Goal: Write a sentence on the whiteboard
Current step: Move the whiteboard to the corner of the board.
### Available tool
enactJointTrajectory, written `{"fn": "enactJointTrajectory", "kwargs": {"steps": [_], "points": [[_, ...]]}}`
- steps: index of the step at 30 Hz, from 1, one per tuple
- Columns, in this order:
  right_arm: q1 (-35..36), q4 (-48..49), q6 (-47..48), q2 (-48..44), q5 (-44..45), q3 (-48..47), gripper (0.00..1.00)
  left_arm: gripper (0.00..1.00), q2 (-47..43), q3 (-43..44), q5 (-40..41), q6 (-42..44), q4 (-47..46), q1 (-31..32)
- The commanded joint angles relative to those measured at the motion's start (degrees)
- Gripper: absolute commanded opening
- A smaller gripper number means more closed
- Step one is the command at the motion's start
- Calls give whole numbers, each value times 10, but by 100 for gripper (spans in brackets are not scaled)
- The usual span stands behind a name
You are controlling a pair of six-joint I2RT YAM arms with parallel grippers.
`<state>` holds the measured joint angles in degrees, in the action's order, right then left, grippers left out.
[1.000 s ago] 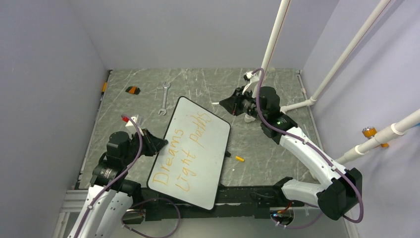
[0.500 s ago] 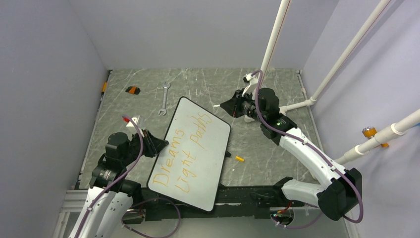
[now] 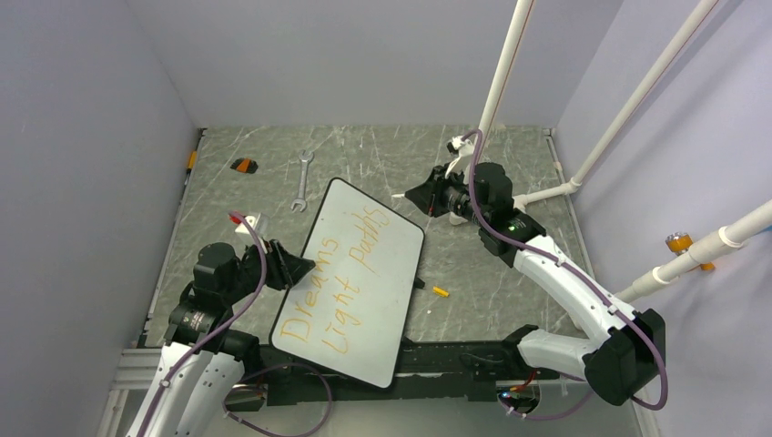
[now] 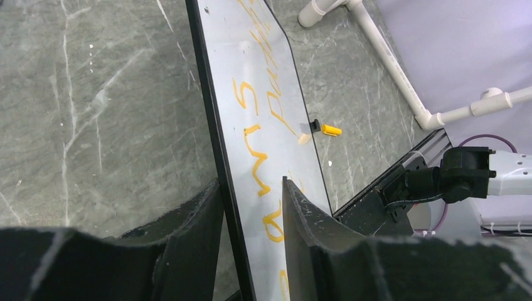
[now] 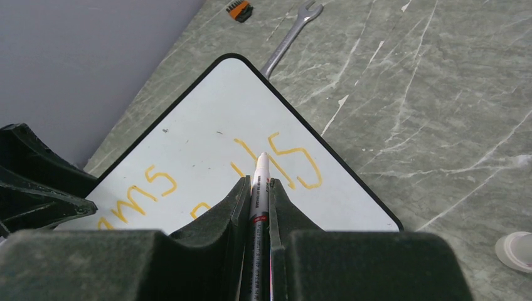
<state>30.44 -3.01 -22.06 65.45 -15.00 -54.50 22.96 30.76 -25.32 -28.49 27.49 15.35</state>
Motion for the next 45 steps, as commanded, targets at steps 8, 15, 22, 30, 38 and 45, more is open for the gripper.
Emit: {"fn": "enactJointTrajectory", "kwargs": {"steps": [8,15,22,30,38,45], "points": [[0,17,11,-17,12,2,0,49,0,51,-14,35,-14,3],[1,12,14,-18,13,-2,0,64,6,77,7,62,6,3],[0,4,15,-27,16,-3,0,90,11,133,69,99,60,2],[0,5,11,-28,16,-3,0,99,-14,161,132,150,61,3],[1,-5,15,-27,19,-4,0,100,-15,188,154,144,57,3],[1,-24,25,-38,26,-6,0,99,6,199,154,166,42,3]]}}
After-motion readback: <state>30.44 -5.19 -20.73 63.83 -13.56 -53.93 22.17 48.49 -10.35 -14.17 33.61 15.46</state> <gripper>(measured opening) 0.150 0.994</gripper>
